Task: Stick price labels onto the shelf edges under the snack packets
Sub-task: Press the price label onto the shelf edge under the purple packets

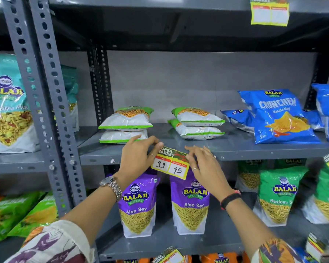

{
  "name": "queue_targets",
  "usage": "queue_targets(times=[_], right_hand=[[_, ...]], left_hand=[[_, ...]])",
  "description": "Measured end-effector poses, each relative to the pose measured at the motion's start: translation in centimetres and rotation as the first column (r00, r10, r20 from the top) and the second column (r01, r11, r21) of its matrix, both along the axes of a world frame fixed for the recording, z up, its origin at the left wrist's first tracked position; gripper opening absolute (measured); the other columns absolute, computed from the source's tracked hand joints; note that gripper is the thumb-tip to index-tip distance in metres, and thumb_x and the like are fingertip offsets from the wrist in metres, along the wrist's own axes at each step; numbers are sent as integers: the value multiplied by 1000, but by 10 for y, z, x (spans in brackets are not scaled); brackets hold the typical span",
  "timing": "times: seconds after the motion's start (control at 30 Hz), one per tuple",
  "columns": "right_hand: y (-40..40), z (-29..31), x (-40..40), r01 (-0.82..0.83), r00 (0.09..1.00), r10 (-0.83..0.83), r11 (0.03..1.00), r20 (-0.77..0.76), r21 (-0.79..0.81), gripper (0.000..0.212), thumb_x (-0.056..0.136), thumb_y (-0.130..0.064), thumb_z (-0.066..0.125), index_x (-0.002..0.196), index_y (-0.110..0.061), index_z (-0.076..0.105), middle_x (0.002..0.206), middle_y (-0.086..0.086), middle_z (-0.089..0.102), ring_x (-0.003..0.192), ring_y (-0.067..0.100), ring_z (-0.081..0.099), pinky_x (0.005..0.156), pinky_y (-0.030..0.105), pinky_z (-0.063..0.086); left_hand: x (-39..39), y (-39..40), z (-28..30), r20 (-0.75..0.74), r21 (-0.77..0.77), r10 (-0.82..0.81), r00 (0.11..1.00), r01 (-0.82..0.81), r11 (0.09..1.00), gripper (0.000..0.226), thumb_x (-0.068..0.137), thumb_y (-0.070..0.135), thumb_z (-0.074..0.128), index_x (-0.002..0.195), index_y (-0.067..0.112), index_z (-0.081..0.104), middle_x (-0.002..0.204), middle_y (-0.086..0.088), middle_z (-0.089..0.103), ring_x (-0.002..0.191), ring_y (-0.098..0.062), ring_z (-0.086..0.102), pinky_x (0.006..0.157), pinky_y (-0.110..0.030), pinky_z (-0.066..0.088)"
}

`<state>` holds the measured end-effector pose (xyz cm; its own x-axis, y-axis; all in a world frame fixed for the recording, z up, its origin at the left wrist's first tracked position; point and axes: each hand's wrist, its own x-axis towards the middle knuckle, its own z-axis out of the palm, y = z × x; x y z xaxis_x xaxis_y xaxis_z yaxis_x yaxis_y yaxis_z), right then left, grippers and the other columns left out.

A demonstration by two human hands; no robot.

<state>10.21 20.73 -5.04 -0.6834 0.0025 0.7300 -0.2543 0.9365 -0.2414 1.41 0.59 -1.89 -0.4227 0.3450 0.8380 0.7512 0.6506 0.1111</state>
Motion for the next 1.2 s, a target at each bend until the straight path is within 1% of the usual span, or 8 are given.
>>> queue_targets(times=[0.07,0.13,0.27,0.43,0.57,0.73,0.97,1.2], right_hand=[[-2,7,2,13,1000,-13,1000,7,-24,17,99,-23,46,90,-10,50,116,3,69,100,25,59,95,40,40],[-3,10,2,20,1000,-20,1000,6,-19,17,98,-26,48,91,-11,52,115,1,70,96,24,60,90,40,42],[2,8,1,2,998,-4,999,62,38,15,91,-31,60,86,-18,63,122,-2,66,110,20,57,105,42,33],[4,6,2,-3,997,-4,996,73,89,12,85,-31,68,80,-20,69,128,-4,61,116,22,54,106,41,29],[0,10,0,14,1000,-15,999,21,39,11,86,-29,66,80,-21,67,118,-5,67,106,16,59,97,34,34],[-1,11,-7,54,998,-54,998,-14,-18,12,87,-32,64,78,-24,63,107,-12,70,96,15,62,89,38,42],[-5,9,-12,116,989,-123,990,-87,-78,15,83,-34,68,78,-24,58,93,-9,73,84,20,63,80,38,40],[-20,8,-22,210,961,-226,971,-158,-110,47,71,-66,63,87,-23,53,81,-8,65,79,22,57,72,35,31]], left_hand=[[8,0,0,42,90,6,999,-10,996,24,94,39,52,86,20,64,69,0,70,68,-29,62,82,-36,46],[11,-3,-3,95,112,-11,995,0,994,20,93,38,56,87,22,64,75,3,71,75,-26,61,81,-36,46],[6,-19,-21,67,32,-81,994,79,996,23,90,45,54,85,26,65,103,15,72,93,-9,64,85,-28,44],[1,-26,-40,-30,-107,-93,995,90,990,28,87,47,53,78,23,65,118,12,66,106,-9,60,89,-20,32],[5,-22,-33,2,-21,-94,996,94,995,25,89,45,53,78,24,62,109,14,70,96,-7,62,83,-21,35],[3,-18,-29,25,5,-68,997,68,998,25,89,47,52,80,25,61,102,18,71,85,-10,62,78,-24,38],[1,-10,-27,33,75,-43,999,40,996,27,85,45,56,69,23,55,87,14,70,75,-14,59,70,-32,44],[5,1,-21,96,170,62,993,-78,982,40,75,53,71,63,23,48,72,10,68,73,-16,59,70,-35,44]])
